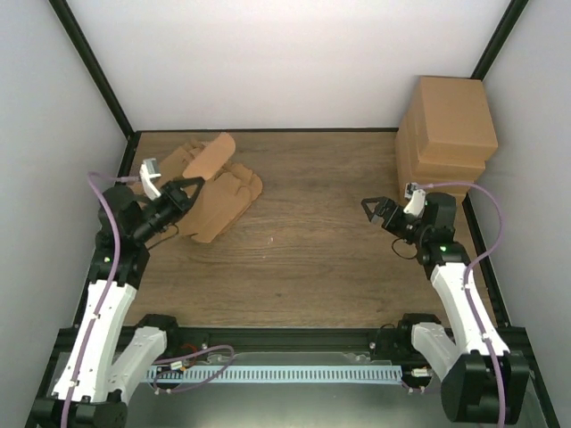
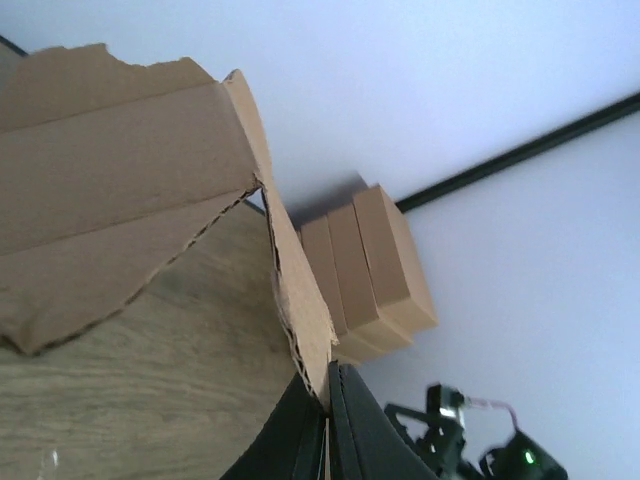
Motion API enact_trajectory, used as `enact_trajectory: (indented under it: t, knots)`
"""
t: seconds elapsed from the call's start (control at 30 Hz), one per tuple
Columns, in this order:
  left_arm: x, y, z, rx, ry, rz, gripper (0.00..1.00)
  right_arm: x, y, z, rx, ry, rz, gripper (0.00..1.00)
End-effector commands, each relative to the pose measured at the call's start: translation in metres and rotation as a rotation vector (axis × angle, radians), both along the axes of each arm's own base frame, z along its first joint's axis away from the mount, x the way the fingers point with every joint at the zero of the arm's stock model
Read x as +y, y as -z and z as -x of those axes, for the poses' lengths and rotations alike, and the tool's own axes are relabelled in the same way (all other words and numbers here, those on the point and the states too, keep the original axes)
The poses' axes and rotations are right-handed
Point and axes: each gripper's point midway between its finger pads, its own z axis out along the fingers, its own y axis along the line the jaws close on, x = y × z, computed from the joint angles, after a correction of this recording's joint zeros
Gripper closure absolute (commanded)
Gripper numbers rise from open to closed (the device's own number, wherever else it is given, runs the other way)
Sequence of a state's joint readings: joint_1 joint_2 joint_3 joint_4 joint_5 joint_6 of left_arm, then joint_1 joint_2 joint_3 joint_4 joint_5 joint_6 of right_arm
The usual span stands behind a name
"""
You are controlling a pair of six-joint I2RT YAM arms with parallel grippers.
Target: Fold the paper box
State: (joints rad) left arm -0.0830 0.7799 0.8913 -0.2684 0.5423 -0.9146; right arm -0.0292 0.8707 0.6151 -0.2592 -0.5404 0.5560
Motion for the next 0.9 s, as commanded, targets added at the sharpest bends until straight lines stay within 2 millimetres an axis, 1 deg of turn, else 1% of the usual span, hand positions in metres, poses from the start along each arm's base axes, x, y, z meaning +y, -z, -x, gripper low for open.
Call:
enact_trajectory:
  t: [0.0,0.1,0.2,0.23,0.33,0.37,0.4,0.43,0.47,0.5,0.53,0.6,0.63,0.67,0.7,0.73,0.8,0.87]
  knots:
    - [-0.031,0.016,0.012,0.035,0.091,0.14,0.96,0.031,-0.007,0.005,0.092,-0.151,-0.179,0.01]
    - [-0.056,0.044,0.015,0.104,0.085,0.14,0.96,0.044,-0.006,0.008,0.122,-0.231,-0.258,0.02]
    - [-0.082,0.068,0.023,0.176,0.117,0.195,0.96,0.047,-0.001,0.008,0.148,-0.248,-0.274,0.02]
    - [-0.093,0.08,0.025,0.212,0.133,0.218,0.96,0.047,0.002,0.009,0.159,-0.253,-0.273,0.02]
    - [-0.115,0.104,0.033,0.285,0.13,0.248,0.96,0.049,0.007,0.013,0.192,-0.263,-0.277,0.01]
    - [-0.123,0.108,0.037,0.298,0.136,0.24,0.89,0.049,0.009,0.014,0.205,-0.267,-0.282,0.0]
    - [-0.13,0.111,0.04,0.308,0.139,0.23,0.78,0.051,0.012,0.016,0.22,-0.273,-0.289,0.0]
    - [-0.137,0.114,0.044,0.319,0.146,0.22,0.58,0.052,0.015,0.018,0.239,-0.281,-0.299,0.0]
    - [-0.144,0.118,0.047,0.336,0.149,0.21,0.25,0.054,0.018,0.021,0.26,-0.292,-0.313,0.0]
    - [-0.15,0.122,0.05,0.349,0.16,0.193,0.04,0.055,0.022,0.023,0.283,-0.3,-0.328,0.0]
    - [-0.156,0.124,0.052,0.35,0.183,0.173,0.0,0.056,0.028,0.026,0.307,-0.303,-0.338,0.0]
    - [-0.166,0.122,0.054,0.343,0.231,0.113,0.0,0.058,0.035,0.03,0.338,-0.309,-0.357,0.0]
    - [-0.168,0.118,0.053,0.328,0.238,0.073,0.0,0.059,0.039,0.032,0.349,-0.309,-0.36,0.0]
    - [-0.166,0.104,0.049,0.295,0.227,0.035,0.0,0.059,0.043,0.034,0.361,-0.31,-0.36,0.0]
    - [-0.159,0.095,0.044,0.275,0.189,-0.015,0.0,0.06,0.046,0.035,0.37,-0.309,-0.357,0.0]
    - [-0.144,0.097,0.041,0.278,0.125,-0.099,0.0,0.062,0.05,0.036,0.381,-0.31,-0.352,0.0]
    - [-0.114,0.088,0.033,0.243,0.007,-0.224,0.0,0.069,0.058,0.039,0.408,-0.322,-0.333,0.0]
    - [-0.088,0.084,0.024,0.21,-0.075,-0.347,0.01,0.084,0.067,0.043,0.429,-0.361,-0.294,0.0]
